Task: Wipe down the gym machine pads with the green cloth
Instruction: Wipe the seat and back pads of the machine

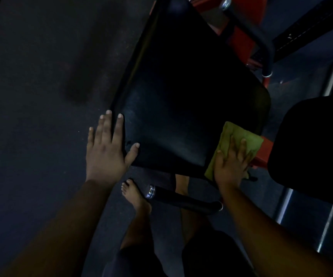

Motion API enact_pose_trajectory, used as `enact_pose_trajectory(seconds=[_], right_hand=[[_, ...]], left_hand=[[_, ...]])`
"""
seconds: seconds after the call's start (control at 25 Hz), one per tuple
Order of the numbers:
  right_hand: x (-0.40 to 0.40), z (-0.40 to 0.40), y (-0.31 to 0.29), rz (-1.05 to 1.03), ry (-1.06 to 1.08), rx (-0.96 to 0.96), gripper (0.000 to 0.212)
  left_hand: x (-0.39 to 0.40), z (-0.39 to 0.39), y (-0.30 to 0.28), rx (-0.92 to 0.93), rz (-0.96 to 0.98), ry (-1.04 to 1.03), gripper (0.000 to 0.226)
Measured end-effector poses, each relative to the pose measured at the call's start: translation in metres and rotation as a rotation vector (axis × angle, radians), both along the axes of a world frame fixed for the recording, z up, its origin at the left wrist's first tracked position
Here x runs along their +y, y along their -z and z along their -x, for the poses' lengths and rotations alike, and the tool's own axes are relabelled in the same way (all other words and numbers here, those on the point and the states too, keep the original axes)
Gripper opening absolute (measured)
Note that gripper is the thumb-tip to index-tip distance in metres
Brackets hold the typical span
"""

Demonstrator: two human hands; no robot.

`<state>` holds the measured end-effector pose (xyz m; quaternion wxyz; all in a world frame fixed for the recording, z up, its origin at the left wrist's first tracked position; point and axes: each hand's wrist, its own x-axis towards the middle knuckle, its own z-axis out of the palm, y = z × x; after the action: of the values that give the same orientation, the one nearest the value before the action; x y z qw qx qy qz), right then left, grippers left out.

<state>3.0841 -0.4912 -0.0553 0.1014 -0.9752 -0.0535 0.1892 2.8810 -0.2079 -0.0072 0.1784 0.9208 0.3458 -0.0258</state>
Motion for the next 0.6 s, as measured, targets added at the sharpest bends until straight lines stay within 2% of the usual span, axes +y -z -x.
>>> enact_pose_trajectory(seconds=[0.04,0.08,0.16,0.24,0.4,0.48,0.56,0.6], right_hand=[[0.020,0.010,-0.005,-0.011,0.025,-0.007,0.077],[0.042,0.025,-0.011,-0.028,-0.035,-0.013,0.075],[0.083,0.061,-0.024,-0.087,-0.328,-0.037,0.069],[0.125,0.087,-0.039,-0.182,-0.591,-0.060,0.064],[0.204,0.060,-0.057,-0.181,-1.070,-0.191,0.063],[0.232,0.043,-0.055,-0.170,-1.029,-0.223,0.060],[0.232,0.063,-0.058,-0.160,-0.885,-0.206,0.060],[0.219,0.079,-0.057,-0.158,-0.902,-0.195,0.061]], left_hand=[[0.000,0.001,0.000,-0.007,-0.004,-0.001,0.082],[0.001,0.001,0.000,-0.015,-0.004,-0.003,0.081],[0.002,0.002,-0.001,-0.060,0.033,-0.015,0.078],[0.003,0.006,-0.003,-0.181,0.158,-0.055,0.074],[0.005,0.011,-0.004,-0.437,0.444,-0.245,0.073],[0.007,0.012,-0.001,-0.500,0.536,-0.306,0.073],[0.005,0.015,-0.001,-0.563,0.641,-0.376,0.072],[0.005,0.017,-0.001,-0.589,0.690,-0.426,0.071]])
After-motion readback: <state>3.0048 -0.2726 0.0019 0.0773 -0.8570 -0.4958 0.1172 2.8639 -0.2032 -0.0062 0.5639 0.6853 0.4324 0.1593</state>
